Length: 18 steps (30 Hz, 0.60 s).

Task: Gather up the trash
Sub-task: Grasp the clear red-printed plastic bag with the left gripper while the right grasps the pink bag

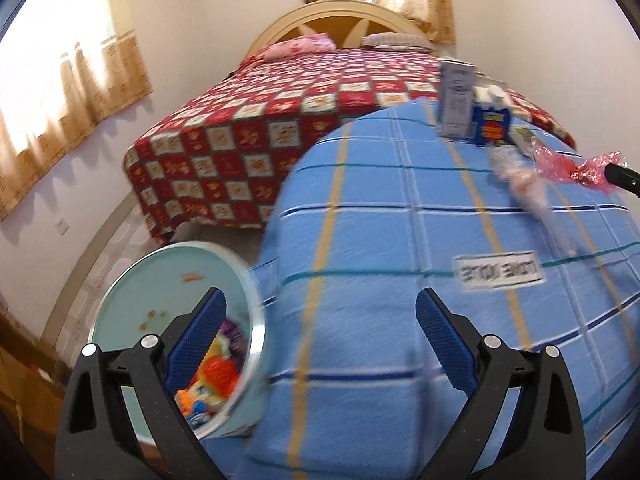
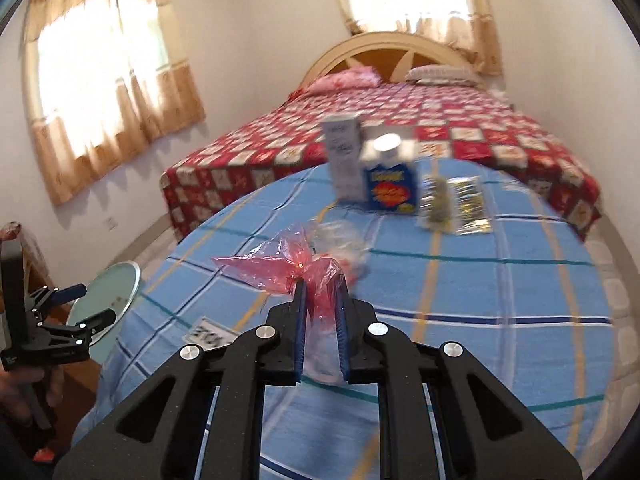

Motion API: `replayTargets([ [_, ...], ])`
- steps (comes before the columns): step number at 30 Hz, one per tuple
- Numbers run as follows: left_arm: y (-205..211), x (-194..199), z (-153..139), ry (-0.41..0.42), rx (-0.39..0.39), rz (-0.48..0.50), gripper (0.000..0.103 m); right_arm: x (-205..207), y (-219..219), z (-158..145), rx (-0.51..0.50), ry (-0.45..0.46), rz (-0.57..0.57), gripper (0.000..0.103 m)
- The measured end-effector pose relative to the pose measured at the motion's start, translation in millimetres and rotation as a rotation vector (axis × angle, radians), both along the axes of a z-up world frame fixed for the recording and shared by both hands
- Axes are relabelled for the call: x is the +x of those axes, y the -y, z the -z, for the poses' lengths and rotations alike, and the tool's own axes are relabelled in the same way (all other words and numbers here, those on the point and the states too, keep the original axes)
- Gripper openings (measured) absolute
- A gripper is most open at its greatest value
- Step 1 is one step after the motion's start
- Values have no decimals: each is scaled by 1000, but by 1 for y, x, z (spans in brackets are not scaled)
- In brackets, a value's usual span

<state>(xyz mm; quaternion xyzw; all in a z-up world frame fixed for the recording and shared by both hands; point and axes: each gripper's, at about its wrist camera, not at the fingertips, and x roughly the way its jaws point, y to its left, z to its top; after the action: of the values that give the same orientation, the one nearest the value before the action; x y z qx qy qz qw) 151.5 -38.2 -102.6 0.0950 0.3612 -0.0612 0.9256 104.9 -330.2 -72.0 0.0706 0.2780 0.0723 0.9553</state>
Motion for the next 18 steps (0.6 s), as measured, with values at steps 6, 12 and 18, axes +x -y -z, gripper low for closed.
replayTargets([
  [6,58,16,-2,2,2,66,94,-12,55,6,33,-13,139,14],
  [12,121,32,2,-16,18,119,94,-15,83,26,66,-43,176,14],
  [18,164,50,5,-23,39,135,94,-10,96,38,70,-48,197,14],
])
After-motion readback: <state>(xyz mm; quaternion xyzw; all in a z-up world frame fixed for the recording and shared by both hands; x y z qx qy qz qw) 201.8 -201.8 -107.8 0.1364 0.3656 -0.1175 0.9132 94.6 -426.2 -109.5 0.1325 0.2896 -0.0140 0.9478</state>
